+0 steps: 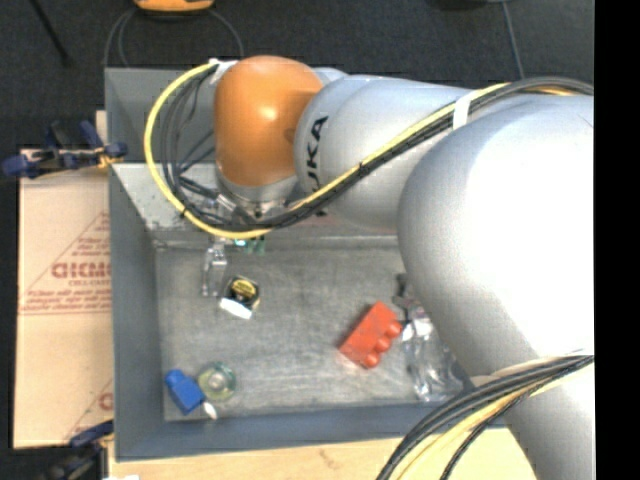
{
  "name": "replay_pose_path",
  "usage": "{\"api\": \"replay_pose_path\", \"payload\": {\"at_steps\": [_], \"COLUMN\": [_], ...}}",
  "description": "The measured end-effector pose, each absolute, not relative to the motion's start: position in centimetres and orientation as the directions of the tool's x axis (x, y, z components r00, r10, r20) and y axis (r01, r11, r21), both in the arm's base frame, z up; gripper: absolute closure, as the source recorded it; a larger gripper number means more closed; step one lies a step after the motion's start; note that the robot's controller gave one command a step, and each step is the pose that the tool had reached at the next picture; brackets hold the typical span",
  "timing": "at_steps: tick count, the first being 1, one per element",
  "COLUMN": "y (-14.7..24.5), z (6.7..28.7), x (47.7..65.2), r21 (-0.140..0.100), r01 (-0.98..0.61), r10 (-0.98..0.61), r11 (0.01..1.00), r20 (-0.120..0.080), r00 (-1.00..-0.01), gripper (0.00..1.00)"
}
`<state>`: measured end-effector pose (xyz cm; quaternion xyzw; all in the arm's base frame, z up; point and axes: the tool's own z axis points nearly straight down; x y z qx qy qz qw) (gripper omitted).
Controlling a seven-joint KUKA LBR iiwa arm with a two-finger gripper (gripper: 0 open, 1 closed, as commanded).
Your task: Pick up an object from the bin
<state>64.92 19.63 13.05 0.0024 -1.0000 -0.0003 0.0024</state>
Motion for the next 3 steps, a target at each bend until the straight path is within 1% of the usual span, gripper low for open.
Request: {"api": "replay_pose_path", "payload": {"at_steps": [1, 2, 3], "y": [12.2, 12.2, 11.7], "z": [7.8, 7.9, 18.0], "x": [55.7, 55.7, 56.4], "r21": [0.006, 0.005, 0.002], "r01": [-0.113, -0.11, -0.088], "r10": [-0.113, -0.11, -0.088], "r11": [0.994, 0.994, 0.996], "r20": [-0.033, -0.024, -0.012], "r00": [-0.993, -0.994, -0.996], "gripper": [0.0, 1.0, 1.0]}}
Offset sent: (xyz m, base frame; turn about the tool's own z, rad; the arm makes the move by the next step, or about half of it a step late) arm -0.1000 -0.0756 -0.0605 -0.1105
